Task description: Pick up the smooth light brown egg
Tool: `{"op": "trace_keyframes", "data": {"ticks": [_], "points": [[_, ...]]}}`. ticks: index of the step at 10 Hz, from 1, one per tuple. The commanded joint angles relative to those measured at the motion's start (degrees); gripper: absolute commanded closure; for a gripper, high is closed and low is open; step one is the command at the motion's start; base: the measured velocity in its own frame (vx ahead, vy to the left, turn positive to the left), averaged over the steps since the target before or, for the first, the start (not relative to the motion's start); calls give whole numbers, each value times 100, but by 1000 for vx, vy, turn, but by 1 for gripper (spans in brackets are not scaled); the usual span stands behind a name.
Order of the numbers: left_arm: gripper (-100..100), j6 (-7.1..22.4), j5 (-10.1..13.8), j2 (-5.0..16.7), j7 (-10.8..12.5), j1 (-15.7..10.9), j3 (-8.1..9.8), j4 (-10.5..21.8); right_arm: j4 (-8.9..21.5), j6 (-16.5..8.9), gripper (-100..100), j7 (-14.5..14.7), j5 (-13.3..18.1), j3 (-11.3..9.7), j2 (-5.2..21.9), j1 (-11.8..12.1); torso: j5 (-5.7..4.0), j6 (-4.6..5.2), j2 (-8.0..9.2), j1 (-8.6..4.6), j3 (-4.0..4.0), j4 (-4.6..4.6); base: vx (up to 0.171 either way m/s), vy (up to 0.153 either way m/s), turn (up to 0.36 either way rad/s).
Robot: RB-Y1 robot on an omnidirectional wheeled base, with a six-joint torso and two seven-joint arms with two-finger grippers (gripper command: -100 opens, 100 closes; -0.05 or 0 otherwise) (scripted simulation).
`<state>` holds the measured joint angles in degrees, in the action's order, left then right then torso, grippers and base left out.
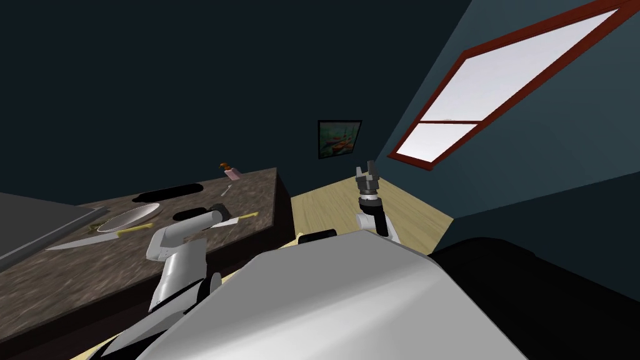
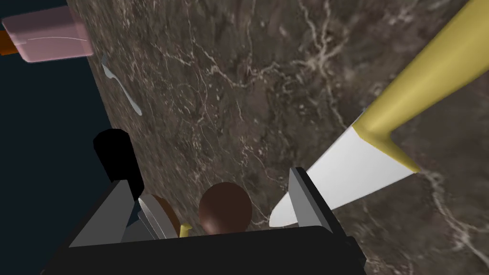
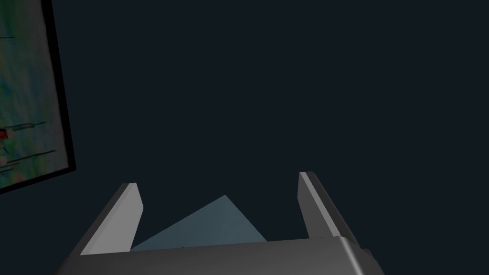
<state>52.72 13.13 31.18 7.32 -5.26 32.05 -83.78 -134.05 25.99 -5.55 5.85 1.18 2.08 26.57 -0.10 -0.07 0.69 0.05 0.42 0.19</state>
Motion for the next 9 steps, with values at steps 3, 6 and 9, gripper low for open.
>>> {"op": "trace_keyframes", "data": {"ticks": [3,6,9], "points": [[-100,-196,-108,-77,375,-252,170,28,0,0,0,0,0,0,0,0,0,0,-5,-2,-3,-1,-150,-19,-39],[-100,-321,-183,-140,646,-442,296,47,0,0,0,0,0,0,0,0,0,0,-10,-2,-6,-2,-141,-19,-40],[-100,-438,-246,-257,959,-674,435,77,0,0,0,0,0,0,0,0,2,-1,-6,10,-3,-1,-152,5,-55]]}}
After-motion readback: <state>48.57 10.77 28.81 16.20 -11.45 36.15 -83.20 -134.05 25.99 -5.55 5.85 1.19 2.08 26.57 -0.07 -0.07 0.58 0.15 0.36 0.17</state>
